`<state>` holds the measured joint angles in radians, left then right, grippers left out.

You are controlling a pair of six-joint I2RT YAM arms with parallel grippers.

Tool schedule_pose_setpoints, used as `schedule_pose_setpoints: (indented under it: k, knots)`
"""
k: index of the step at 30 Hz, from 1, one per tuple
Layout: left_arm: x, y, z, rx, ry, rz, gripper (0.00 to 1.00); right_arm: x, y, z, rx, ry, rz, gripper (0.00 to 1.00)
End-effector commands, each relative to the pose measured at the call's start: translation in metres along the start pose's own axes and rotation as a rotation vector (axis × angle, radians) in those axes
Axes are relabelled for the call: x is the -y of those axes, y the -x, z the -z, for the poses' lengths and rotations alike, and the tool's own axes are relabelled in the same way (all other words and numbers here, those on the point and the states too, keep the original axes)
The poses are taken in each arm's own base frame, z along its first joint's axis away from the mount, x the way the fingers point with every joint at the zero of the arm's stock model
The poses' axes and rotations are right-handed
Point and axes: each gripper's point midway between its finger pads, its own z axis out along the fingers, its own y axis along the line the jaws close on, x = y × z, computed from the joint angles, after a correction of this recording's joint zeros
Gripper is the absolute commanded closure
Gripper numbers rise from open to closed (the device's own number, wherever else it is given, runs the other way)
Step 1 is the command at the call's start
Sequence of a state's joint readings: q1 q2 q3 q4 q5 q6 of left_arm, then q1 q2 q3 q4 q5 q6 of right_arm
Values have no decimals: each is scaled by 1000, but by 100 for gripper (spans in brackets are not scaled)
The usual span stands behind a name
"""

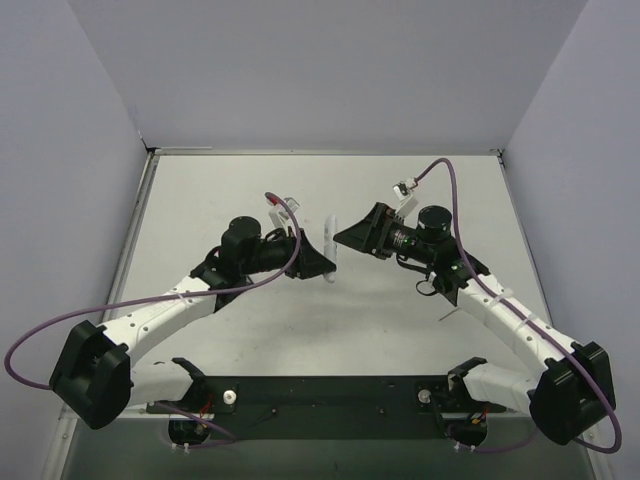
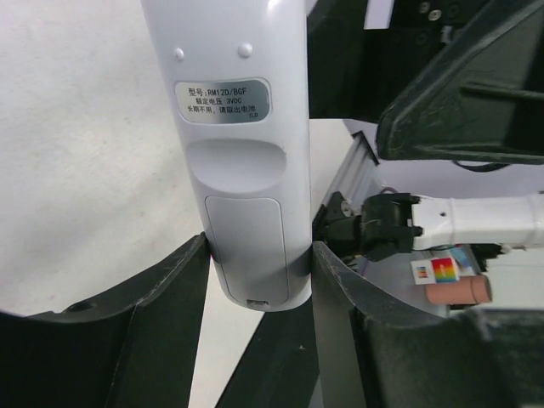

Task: Unload the batteries from the remote control

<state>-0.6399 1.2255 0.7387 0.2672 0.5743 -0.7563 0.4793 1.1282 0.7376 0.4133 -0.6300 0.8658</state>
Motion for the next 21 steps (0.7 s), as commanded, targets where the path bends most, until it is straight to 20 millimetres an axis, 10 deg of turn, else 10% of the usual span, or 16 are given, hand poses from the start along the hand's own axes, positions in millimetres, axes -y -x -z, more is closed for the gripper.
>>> schedule_pose_setpoints:
  k: [1, 21]
  knots:
    - [-14, 20, -1, 30, 144, -91, 100, 1, 16, 5, 33, -119, -9, 30]
    - [-27, 9, -7, -21, 215, -114, 100, 38, -9, -45, -93, -444, 59, 41]
